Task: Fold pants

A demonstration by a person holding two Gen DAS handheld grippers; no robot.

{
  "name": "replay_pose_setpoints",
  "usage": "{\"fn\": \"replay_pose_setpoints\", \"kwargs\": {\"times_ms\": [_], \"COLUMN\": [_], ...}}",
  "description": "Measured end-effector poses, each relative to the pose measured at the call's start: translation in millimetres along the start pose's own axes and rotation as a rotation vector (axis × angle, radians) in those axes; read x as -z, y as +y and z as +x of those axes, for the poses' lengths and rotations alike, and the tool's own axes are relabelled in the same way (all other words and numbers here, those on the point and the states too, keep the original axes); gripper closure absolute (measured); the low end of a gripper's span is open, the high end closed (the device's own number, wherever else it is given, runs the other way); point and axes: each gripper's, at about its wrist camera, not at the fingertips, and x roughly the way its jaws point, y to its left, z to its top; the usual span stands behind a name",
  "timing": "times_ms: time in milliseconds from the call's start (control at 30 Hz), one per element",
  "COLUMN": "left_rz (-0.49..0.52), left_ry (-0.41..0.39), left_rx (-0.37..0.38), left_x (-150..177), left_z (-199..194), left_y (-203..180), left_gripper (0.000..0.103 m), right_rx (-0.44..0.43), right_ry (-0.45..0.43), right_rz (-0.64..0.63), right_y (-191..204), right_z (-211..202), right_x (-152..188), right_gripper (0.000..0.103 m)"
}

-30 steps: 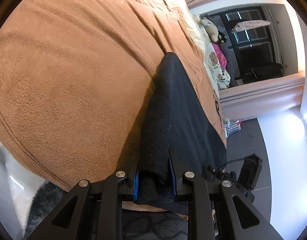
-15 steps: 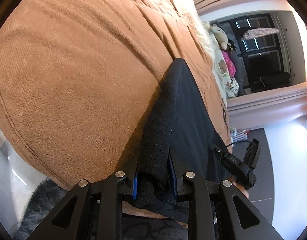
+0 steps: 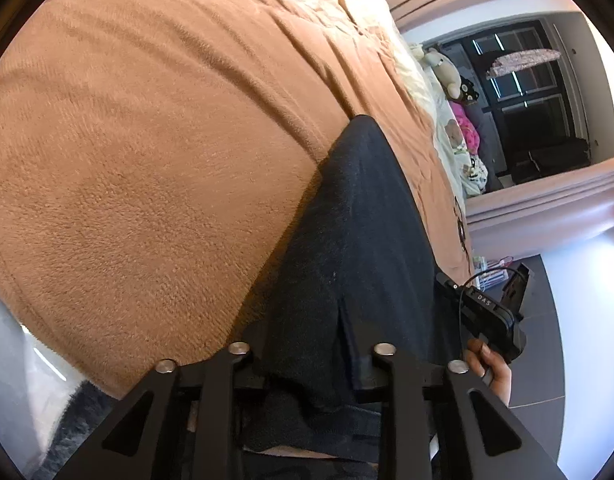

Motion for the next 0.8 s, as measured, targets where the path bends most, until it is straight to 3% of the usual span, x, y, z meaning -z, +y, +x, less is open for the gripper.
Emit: {"fn": "replay_pose_setpoints", "kwargs": {"times_ms": [300,433,800], "left_rz": [0.098,0.142,0.315], "left_ry": [-0.033,-0.048,-0.026], "left_rx": [0.023,0.040,0.102], "left_x": [-5,-9,-15], "left_z": [-23,-29,-29], "left_y": [-41,-63,-136], "left_gripper": [0.088,0.089,0.089], "right_rx": [-0.045,-0.022,-0.143], "right_ry": [0.057,0.068,0.086], "right_rz": [-0.003,-0.027,-0.003], "right_y": [4,12,10], "right_z": [-24,-39,-81], "right_x": [25,40,108], "right_gripper": [0.101,0.101,0.101]}}
